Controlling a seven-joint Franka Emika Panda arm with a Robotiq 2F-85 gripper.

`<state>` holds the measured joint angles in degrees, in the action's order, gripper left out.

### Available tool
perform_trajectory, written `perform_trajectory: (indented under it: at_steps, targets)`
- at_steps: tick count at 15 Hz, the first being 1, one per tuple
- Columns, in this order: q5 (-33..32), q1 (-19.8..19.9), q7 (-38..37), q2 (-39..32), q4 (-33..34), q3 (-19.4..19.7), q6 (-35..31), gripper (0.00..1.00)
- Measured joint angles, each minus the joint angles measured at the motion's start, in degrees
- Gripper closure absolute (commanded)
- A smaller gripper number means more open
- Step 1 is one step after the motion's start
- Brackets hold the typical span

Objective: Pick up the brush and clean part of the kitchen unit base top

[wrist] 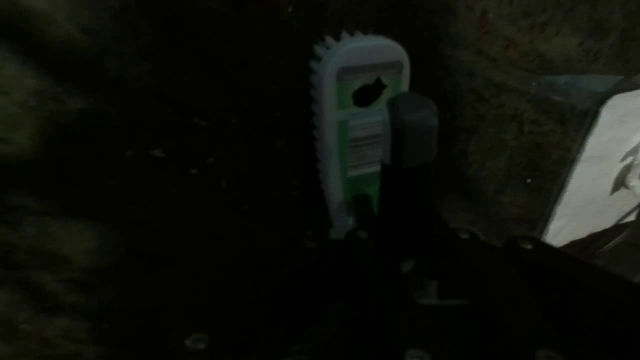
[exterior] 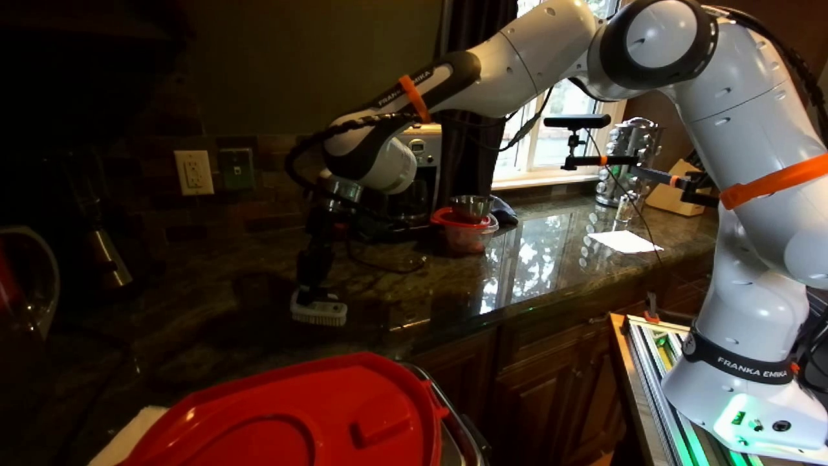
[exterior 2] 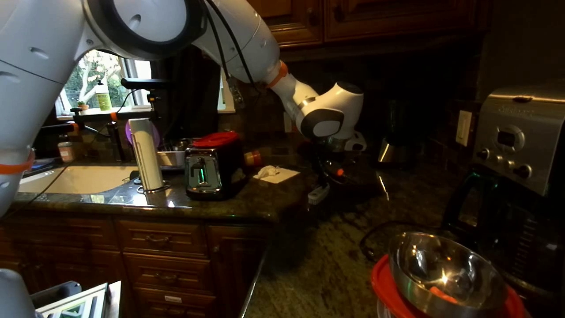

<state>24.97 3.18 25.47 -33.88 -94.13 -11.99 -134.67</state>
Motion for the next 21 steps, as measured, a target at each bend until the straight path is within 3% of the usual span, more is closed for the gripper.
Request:
perform_trajectory:
  at_steps: [4, 8, 11, 14, 17, 21]
  targets:
    - [8.2, 1.4, 3.2, 1.7, -0.1, -7.0, 3.0, 0.94]
    - [13.7, -0.8, 2.8, 2.7, 0.3, -8.7, -2.0, 0.94]
    - [12.9, -4.0, -2.1, 0.6, 1.4, -6.4, -9.1, 0.94]
    - [6.1, -8.9, -13.0, -2.5, 3.2, -1.4, -12.7, 0.94]
    - [-0.7, -13.8, -25.0, -5.3, 5.4, 3.5, -12.5, 0.94]
    - [-5.1, -15.0, -36.0, -7.0, 9.9, 5.2, -7.4, 0.94]
